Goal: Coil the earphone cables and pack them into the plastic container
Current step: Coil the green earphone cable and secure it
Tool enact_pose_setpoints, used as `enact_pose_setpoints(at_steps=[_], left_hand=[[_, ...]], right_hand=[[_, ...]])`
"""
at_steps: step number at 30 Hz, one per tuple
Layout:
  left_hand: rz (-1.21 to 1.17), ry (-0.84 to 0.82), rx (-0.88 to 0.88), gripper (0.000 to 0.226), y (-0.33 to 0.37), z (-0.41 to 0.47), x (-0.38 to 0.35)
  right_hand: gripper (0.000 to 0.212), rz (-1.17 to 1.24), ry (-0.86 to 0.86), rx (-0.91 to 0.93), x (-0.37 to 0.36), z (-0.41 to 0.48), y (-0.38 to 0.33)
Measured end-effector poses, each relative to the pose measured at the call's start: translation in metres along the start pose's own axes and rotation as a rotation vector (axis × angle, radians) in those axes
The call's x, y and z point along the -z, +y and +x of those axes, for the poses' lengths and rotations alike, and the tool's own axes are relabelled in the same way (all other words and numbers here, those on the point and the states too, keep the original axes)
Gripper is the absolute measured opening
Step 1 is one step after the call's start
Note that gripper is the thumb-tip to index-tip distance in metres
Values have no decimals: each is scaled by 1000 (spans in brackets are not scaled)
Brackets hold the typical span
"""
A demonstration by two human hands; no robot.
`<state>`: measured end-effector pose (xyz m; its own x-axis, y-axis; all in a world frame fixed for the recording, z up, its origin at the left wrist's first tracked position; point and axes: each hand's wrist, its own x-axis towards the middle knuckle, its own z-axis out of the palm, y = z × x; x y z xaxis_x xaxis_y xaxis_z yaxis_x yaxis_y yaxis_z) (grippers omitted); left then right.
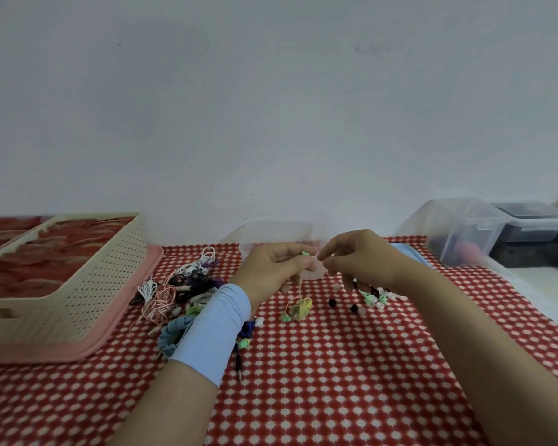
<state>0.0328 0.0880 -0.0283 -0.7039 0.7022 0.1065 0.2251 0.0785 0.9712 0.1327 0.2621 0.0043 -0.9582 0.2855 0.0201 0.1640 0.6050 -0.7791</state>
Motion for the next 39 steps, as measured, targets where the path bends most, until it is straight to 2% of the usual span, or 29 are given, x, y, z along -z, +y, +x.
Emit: enact_pose_setpoints(at_steps=[6,14,18,23,28,35,39], left_hand=[[95,6,39,17,-7,3,0],[66,32,25,20,-9,4,1],[-107,-27,92,22,-6,2,-1],[-43,19,56,19,-8,2,0],[-106,52,57,14,-7,3,2],[-186,45,54,11,-6,2,4],[-191,32,34,13,-5,1,3]], right_hand=[[11,72,7,15,2,0,0],[13,130,65,65,-3,4,3],[7,146,39,36,-2,4,6],[9,200,48,48,-3,4,5],[10,358,2,84,-3,0,0],[16,603,-50,4,-9,4,1],[19,628,-94,-35,-9,4,1]])
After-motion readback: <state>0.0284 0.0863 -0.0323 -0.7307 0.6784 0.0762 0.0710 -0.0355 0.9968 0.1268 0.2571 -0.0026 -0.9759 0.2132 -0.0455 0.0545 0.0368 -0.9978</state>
